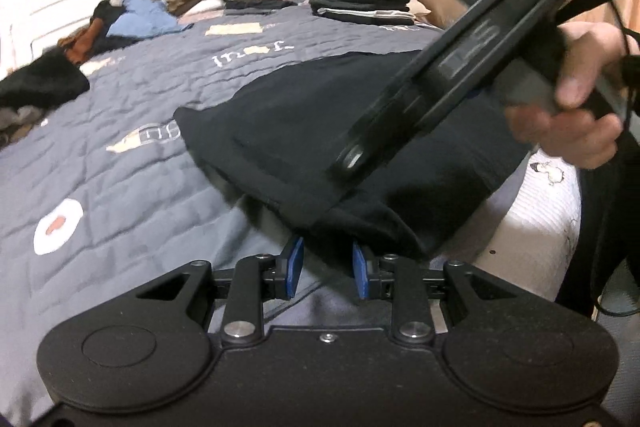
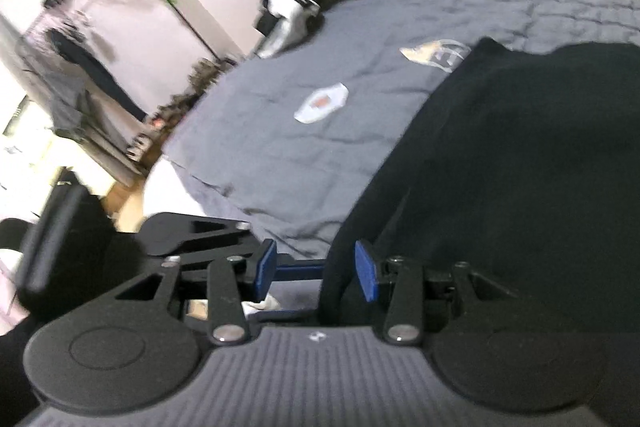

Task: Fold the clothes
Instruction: 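Smooth the folded sweatshirt with the left gripper while the right gripper lifts away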

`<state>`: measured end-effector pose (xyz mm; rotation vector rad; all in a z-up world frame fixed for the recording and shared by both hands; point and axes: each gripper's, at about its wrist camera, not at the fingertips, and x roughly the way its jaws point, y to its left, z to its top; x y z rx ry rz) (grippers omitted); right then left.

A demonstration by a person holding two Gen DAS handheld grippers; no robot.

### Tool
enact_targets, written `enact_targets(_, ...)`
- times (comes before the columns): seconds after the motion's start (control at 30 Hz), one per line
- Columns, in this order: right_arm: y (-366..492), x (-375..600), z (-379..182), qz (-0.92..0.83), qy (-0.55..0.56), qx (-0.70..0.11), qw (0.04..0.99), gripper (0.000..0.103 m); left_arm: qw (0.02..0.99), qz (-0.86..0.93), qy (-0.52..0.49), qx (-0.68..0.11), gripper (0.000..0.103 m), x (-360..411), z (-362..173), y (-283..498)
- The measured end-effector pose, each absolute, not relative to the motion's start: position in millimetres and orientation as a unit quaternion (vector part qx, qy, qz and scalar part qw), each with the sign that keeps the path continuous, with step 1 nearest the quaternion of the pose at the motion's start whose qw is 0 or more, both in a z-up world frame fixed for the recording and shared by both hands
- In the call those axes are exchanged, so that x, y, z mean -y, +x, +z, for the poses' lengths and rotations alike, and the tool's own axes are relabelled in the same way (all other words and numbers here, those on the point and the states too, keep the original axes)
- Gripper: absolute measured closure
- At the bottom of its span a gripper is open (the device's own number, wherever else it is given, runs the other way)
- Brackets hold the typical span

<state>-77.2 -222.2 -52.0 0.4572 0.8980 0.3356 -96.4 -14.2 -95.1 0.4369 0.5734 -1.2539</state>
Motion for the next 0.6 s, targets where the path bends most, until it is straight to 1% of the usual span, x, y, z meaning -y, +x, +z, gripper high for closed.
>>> enact_targets(0.03,-76,221,-56,0.153,0.215,-0.432,0.863,0.063,0.749,-0.574,0.2,-0.263,0.076,14,-95,-96)
enact_targets(0.1,-78,222,-63,0.138,0.207,-0.431,0.867,0.08,0.749,-0.575,0.2,-0.263,0.076,13,-95,-96)
enact_targets(0.13,-79,224,-67,0.13,0.208,-0.431,0.868,0.092,0.748,-0.575,0.198,-0.265,0.076,12,-95,-95)
enact_targets(0.17,-79,227,-71,0.126,0.217,-0.435,0.865,0.095,0.747,-0.577,0.196,-0.265,0.076,11,-95,-95)
enact_targets(0.3,-89,240,-80,0.113,0.227,-0.433,0.865,0.097,0.743,-0.583,0.193,-0.265,0.076,11,-94,-95)
enact_targets(0.6,-115,266,-71,0.098,0.275,-0.399,0.869,0.098,0.736,-0.592,0.182,-0.275,0.075,19,-93,-87)
